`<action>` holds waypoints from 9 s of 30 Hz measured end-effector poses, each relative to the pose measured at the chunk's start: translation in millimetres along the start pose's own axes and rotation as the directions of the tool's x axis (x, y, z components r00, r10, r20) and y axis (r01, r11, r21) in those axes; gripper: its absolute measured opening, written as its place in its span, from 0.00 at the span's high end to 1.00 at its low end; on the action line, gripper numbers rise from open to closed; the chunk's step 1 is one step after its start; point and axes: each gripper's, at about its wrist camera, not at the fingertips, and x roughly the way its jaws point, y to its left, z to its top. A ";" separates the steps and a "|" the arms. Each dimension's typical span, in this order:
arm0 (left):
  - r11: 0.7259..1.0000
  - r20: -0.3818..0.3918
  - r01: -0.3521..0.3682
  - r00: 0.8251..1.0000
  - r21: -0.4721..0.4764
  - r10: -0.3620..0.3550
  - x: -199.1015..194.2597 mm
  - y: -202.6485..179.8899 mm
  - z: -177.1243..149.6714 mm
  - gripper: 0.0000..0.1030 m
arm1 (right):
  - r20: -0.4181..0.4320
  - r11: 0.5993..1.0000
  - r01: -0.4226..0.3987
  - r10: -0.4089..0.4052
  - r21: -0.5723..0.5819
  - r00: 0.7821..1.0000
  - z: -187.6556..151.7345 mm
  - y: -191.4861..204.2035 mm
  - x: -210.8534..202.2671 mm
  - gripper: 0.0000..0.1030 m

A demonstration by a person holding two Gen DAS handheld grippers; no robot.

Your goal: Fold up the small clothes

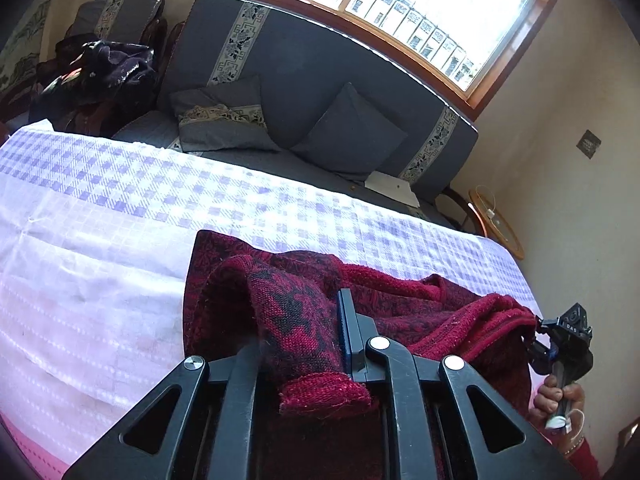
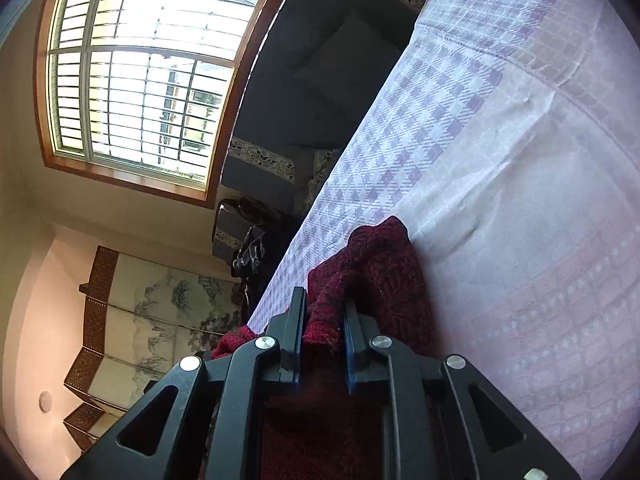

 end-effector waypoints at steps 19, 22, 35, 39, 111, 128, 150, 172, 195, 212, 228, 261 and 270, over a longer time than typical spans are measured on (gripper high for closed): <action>0.996 0.101 0.022 0.995 -0.088 -0.013 -52.0 18.7 22.8 0.15 | 0.055 0.985 -0.151 0.155 -0.078 0.986 -39.5 25.5 -35.0 0.36; 0.996 0.077 -0.088 0.993 -0.005 0.088 -53.3 22.3 -4.5 0.15 | 0.021 0.986 -0.113 0.116 -0.122 0.993 -59.5 26.3 -45.1 0.36; 1.000 -0.141 -0.007 0.990 -0.012 0.006 -61.1 61.3 -80.3 0.25 | -0.008 0.981 0.041 -0.044 -0.190 0.999 -135.9 -10.0 -108.1 0.35; 0.998 -0.211 -0.012 0.977 0.056 0.023 -54.9 50.4 -94.5 0.85 | -0.016 0.985 0.041 -0.044 -0.166 0.999 -142.5 -19.3 -107.3 0.35; 0.959 -0.061 -0.092 0.992 0.270 0.112 -66.1 11.9 -148.7 0.76 | 0.033 0.612 0.408 -0.529 -0.677 0.848 -171.1 57.1 -21.0 0.80; 0.925 -0.176 0.127 0.982 0.358 -0.067 -43.8 -93.4 -193.2 0.78 | -0.124 0.550 0.156 -0.437 -0.820 0.891 -272.4 125.4 57.7 0.87; 0.953 0.013 0.016 1.000 0.302 -0.021 -39.4 -82.0 -59.3 0.64 | -0.076 0.632 0.201 -0.384 -0.749 0.920 -135.0 145.6 51.8 0.84; 0.992 0.010 -0.084 0.996 0.091 0.084 42.1 20.7 -37.6 0.64 | -0.173 0.934 0.144 -0.208 -0.326 0.963 -19.3 41.7 61.4 0.96; 0.972 0.089 0.220 0.973 -0.078 -0.213 -39.7 36.4 -22.8 0.54 | 0.022 0.842 0.157 -0.170 -0.516 0.985 -77.9 89.7 -29.9 0.55; 0.955 -0.294 0.275 0.909 -0.107 -0.295 -31.6 109.1 -69.4 0.34 | -0.171 0.835 -0.015 -0.094 -0.550 0.981 -250.7 96.6 -61.5 0.30; 0.903 -0.375 0.430 0.834 -0.021 -0.405 20.6 89.5 -31.5 0.34 | -0.197 0.873 -0.035 -0.071 -0.486 0.978 -257.7 97.7 -32.8 0.25; 0.948 -0.284 0.309 0.905 -0.076 -0.318 -36.0 -26.9 -10.3 0.80 | -0.371 0.878 0.147 -0.337 -0.455 0.865 -123.6 94.7 178.4 1.00; 0.958 -0.334 0.233 0.901 -0.168 -0.278 -21.4 -118.3 -22.3 0.80 | -0.377 0.944 0.075 -0.200 -0.321 0.904 -109.5 81.9 159.4 1.00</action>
